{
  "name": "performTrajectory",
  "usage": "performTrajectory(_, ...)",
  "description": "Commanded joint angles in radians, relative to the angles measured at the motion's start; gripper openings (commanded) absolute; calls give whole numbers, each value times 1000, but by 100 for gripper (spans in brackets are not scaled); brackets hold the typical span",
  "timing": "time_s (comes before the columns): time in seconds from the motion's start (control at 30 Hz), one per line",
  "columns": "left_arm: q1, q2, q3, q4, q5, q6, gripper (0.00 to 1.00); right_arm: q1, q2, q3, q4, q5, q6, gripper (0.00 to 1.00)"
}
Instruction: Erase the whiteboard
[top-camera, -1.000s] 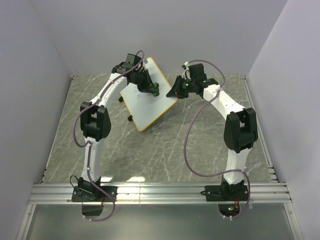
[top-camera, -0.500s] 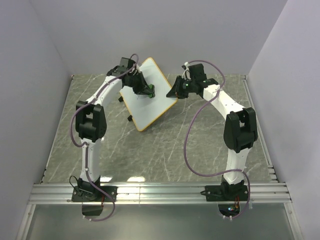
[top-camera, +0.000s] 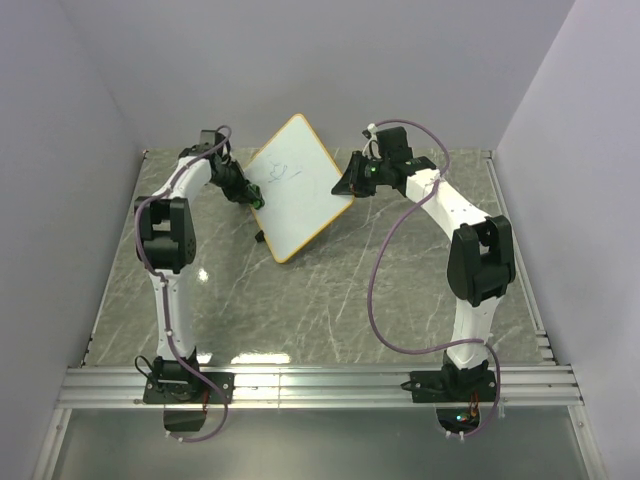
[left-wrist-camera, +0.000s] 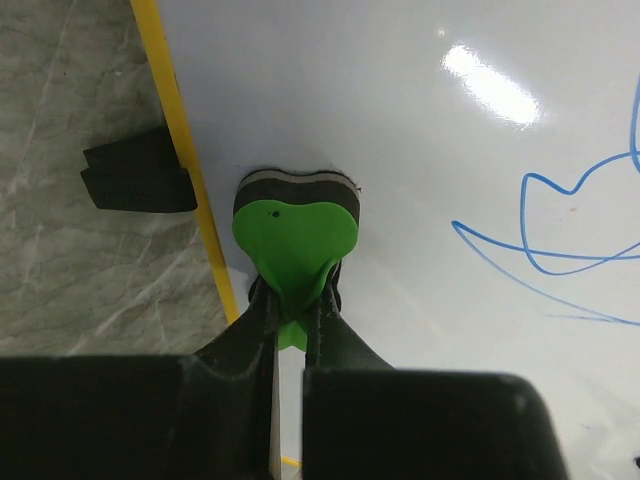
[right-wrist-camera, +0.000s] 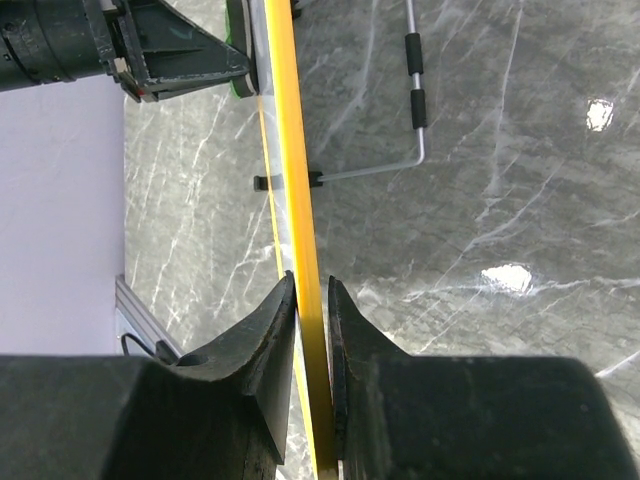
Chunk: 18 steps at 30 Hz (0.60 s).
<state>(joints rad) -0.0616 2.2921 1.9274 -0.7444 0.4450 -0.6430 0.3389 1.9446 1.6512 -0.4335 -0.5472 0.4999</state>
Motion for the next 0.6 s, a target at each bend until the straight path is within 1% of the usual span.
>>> performTrajectory(0.0, -110, 84, 19, -3, -20, 23, 0, 51, 27, -22, -182, 70, -37, 0)
performTrajectory(0.1, -158, 93, 126, -10, 6, 25, 0, 51, 24, -31, -179, 72, -37, 0)
performTrajectory(0.13, -182, 95, 190, -6, 26, 25, 0, 52, 24, -33, -182, 72, -38, 0)
performTrajectory(0.2, -208, 98, 272, 5, 46, 16, 0, 52, 20, -42, -183, 75, -41, 0)
performTrajectory(0.23, -231, 96, 286, 17, 57, 10, 0, 52, 19, -47, -182, 76, -43, 0)
performTrajectory(0.37, -264, 63, 289, 115, 115, -55, 0, 55, 13, -62, -185, 81, -46, 0)
performTrajectory(0.43, -270, 61, 285, 125, 130, -61, 0, 55, 14, -62, -185, 85, -50, 0)
performTrajectory(0.57, -261, 55, 255, 132, 98, -58, 0, 55, 17, -56, -189, 85, -50, 0)
